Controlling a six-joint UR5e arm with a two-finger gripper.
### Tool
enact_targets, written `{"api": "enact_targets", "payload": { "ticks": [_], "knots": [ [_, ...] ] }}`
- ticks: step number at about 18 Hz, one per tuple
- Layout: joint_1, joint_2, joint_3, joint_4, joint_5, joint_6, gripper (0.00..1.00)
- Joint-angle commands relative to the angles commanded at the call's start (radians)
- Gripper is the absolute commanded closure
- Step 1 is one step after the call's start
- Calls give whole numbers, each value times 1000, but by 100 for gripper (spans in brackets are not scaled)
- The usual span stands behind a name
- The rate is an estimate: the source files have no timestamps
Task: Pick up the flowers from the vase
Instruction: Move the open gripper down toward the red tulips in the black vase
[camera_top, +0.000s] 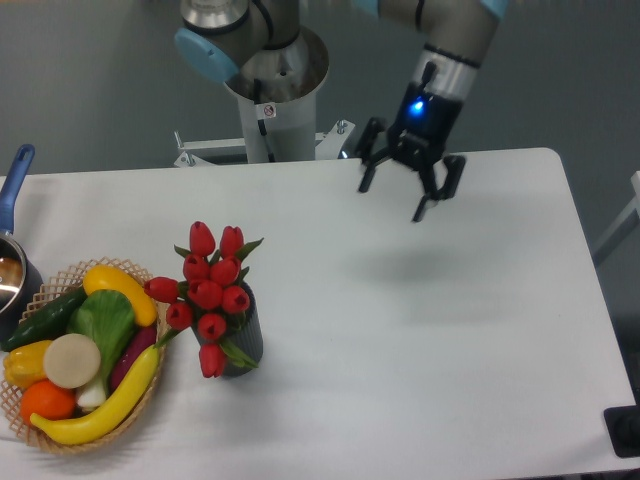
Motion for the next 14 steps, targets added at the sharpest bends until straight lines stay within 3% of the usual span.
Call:
{"api": "enact_targets", "payload": {
  "ticks": [5,7,14],
  "knots": [
    [-100,-66,12,0,-55,-3,0],
    [-130,-101,14,0,-126,-3,0],
    [-193,-132,29,0,-174,-78,0]
  ]
}}
